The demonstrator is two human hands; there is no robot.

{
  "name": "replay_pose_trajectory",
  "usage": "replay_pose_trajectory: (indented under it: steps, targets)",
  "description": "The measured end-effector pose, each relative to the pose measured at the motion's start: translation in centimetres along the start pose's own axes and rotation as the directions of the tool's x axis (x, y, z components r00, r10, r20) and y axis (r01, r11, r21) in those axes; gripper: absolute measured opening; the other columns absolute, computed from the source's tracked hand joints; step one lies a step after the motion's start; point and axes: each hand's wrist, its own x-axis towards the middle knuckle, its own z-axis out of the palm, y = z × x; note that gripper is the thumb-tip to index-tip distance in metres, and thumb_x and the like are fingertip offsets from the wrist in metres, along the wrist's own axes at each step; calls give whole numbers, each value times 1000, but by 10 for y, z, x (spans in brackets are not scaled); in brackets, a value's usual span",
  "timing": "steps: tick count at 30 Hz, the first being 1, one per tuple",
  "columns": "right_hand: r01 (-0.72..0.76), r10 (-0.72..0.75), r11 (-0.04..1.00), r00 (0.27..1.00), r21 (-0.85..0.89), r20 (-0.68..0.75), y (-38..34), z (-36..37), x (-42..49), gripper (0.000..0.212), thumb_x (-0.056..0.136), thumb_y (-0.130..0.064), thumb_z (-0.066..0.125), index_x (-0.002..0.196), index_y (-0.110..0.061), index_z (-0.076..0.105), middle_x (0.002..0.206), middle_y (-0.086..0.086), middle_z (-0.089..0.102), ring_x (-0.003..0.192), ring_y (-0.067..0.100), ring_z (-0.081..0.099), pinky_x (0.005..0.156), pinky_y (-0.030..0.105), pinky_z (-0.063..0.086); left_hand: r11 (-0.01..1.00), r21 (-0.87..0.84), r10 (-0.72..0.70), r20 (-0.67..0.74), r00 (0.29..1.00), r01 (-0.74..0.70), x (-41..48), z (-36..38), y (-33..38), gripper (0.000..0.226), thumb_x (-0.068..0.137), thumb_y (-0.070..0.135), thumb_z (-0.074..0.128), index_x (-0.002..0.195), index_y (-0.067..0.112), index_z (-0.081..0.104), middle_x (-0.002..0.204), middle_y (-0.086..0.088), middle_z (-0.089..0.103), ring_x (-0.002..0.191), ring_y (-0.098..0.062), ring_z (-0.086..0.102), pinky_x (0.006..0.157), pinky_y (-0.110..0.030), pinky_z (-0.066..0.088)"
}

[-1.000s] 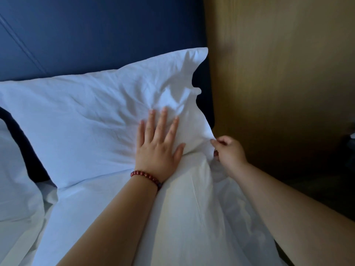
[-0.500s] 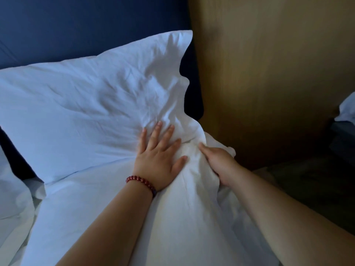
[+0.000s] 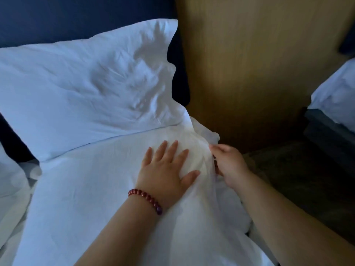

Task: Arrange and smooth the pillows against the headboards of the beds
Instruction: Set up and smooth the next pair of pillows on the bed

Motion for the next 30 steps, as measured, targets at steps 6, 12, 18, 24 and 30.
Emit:
replay_pose_trajectory:
  steps: [6, 12, 18, 24, 30]
  targets:
    - [-77, 88, 996, 949, -46, 302, 31, -19, -56, 29, 80, -46, 73, 100, -27, 66, 102, -2, 72, 96, 21, 68, 90, 44, 55, 999, -15, -32, -69, 997, 31, -58, 9, 20, 82, 79, 72, -13, 152, 38, 1, 163, 4, -6, 149, -20, -11, 120, -45, -4]
    - [-196, 218, 975, 940, -105, 264, 55, -39, -99, 55, 76, -71, 62, 107, -26, 61, 112, -1, 67, 106, 23, 62, 96, 44, 49, 999, -20, -28, -117, 993, 26, -79, 18, 26, 77, 85, 69, -5, 153, 35, 8, 163, 2, 4, 150, -22, -2, 120, -46, -1]
    - [-216, 217, 976, 975, -27, 52, 80, -69, -129, 29, 90, -50, 60, 101, -25, 69, 101, 1, 71, 95, 25, 67, 89, 45, 54, 999, 24, -20, -134, 991, 23, -105, 30, 43, 78, 86, 69, -7, 153, 33, 7, 163, -3, 4, 149, -26, 0, 120, -49, 0]
    - [-282, 250, 943, 951, 179, 181, 110, -72, -167, 38, 77, -32, 78, 111, -17, 66, 110, 6, 70, 99, 26, 67, 88, 41, 56, 996, -67, 19, -404, 915, -51, -144, 60, 68, 60, 95, 50, 33, 140, 15, 49, 149, -10, 42, 140, -28, 35, 115, -49, 25]
    - [-347, 289, 693, 937, 631, 198, 121, -68, -204, 28, 90, -35, 64, 111, -16, 62, 108, 10, 72, 101, 25, 68, 78, 39, 57, 927, -311, -4, -564, 826, -208, -189, 89, 87, 49, 95, 35, 44, 137, 10, 53, 150, -6, 41, 144, -22, 30, 115, -48, 25]
